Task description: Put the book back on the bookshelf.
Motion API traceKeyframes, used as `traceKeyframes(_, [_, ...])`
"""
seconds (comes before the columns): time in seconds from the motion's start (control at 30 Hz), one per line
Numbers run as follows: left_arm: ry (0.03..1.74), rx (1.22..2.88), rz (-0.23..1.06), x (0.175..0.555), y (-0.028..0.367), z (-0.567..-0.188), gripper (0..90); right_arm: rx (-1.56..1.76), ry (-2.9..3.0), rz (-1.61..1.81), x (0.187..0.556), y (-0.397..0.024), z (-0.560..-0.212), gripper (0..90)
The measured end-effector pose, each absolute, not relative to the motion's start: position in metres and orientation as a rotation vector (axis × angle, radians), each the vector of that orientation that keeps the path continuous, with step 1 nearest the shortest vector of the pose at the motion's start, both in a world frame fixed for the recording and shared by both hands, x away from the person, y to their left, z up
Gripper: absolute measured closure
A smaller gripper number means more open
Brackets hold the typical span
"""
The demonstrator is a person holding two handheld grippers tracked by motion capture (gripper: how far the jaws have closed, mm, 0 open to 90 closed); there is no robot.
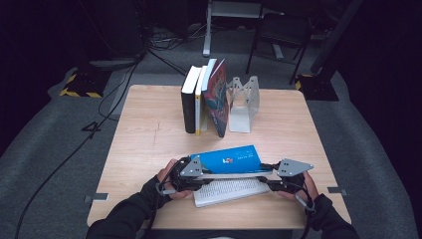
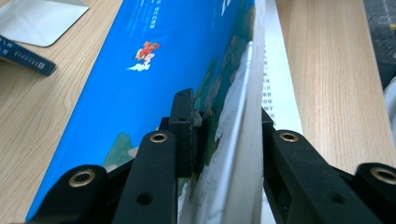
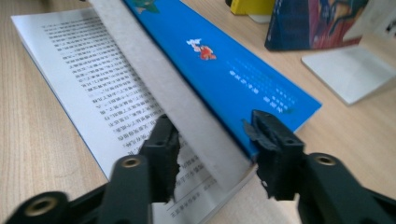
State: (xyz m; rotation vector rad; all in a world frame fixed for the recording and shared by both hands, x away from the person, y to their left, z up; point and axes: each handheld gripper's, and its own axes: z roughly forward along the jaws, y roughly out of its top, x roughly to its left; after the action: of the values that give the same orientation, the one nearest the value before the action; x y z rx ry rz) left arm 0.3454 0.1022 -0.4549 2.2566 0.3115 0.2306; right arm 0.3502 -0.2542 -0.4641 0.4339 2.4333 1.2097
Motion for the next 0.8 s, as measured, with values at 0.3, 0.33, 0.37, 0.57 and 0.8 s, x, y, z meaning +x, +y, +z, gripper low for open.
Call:
traceKeyframes(0.3, [0.368, 2.32, 0.287, 0.336, 0.109, -0.448, 63.7, 0.39, 2.37, 1.19, 0.346, -0.238, -0.445, 62.0])
traceKeyframes(0.33, [0.368, 2.32, 0.287, 0.336, 0.109, -0.448, 63.4, 0.39, 2.37, 1.19, 0.346, -0.238, -0.445, 62.0])
traceKeyframes(0.37, [0.377, 2.325, 0.295, 0.335, 0.108, -0.448, 63.4, 0.378, 2.374, 1.185, 0.346, -0.234, -0.443, 62.4])
traceKeyframes(0.57, [0.396, 2.382, 0.377, 0.327, 0.096, -0.45, 56.3, 0.306, 2.408, 1.187, 0.345, -0.218, -0.44, 64.4])
traceKeyframes(0.8, [0.446, 2.415, 0.406, 0.339, 0.116, -0.449, 69.8, 0.267, 2.428, 1.23, 0.342, -0.205, -0.438, 67.6])
